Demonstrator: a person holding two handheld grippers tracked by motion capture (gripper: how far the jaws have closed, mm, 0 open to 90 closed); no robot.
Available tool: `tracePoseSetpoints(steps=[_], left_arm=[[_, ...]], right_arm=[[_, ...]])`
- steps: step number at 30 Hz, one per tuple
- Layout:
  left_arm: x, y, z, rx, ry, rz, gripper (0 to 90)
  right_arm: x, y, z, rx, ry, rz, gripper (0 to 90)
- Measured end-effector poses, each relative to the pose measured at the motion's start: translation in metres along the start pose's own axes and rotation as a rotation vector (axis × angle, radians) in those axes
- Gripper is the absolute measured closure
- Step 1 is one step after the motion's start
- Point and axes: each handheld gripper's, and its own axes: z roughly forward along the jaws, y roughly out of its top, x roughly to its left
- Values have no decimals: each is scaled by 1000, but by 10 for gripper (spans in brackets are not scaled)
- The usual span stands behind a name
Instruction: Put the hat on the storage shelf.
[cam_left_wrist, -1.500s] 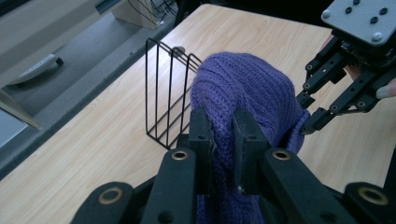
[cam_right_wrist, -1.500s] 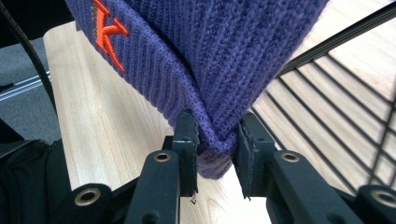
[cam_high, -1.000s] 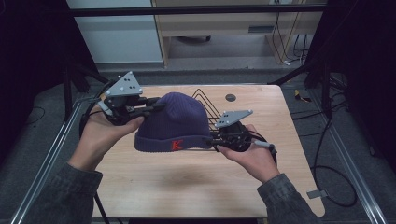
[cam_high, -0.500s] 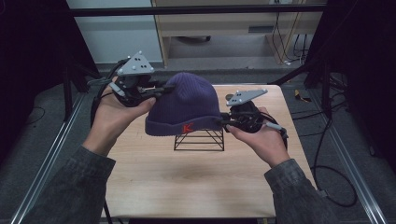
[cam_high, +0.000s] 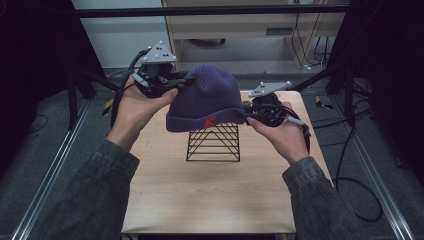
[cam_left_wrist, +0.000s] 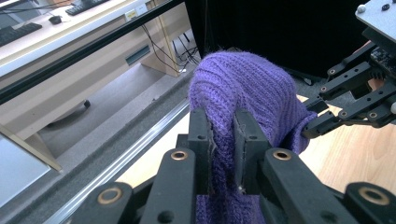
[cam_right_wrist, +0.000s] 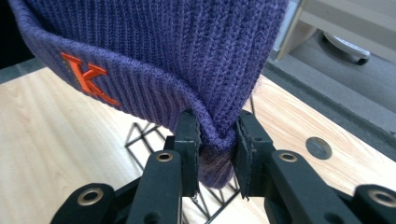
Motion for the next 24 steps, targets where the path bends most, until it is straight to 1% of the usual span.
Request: tracePoseSetpoints(steps=[4, 7, 8, 10, 13, 16, 17, 21, 23, 24], left_arm=[[4, 1, 15, 4, 1, 12, 788], [7, -1, 23, 8, 5, 16, 787], [7, -1, 26, 15, 6, 16, 787], [8, -2, 29, 19, 6, 15, 787], [7, -3, 33, 28, 14, 24, 787], [8, -7, 40, 33, 12, 16, 787], [8, -8, 43, 34, 11, 10, 787], [9, -15, 54, 46, 2, 7, 786], [10, -18, 58, 66, 6, 13, 786], [10, -20, 60, 62, 2, 2, 786]], right_arm=[[-9, -3, 9, 6, -37, 6, 731], [-12, -3, 12, 11, -43, 8, 731], [-14, -4, 14, 21, -43, 6, 731], [-14, -5, 14, 25, -41, 11, 731], [-15, -9, 17, 45, -36, 5, 731], [-15, -11, 19, 55, -37, 2, 730], [-16, -13, 22, 71, -36, 4, 730], [-18, -18, 27, 89, -35, 1, 730], [-19, -21, 30, 98, -29, 3, 729], [-19, -24, 32, 105, -27, 0, 729]])
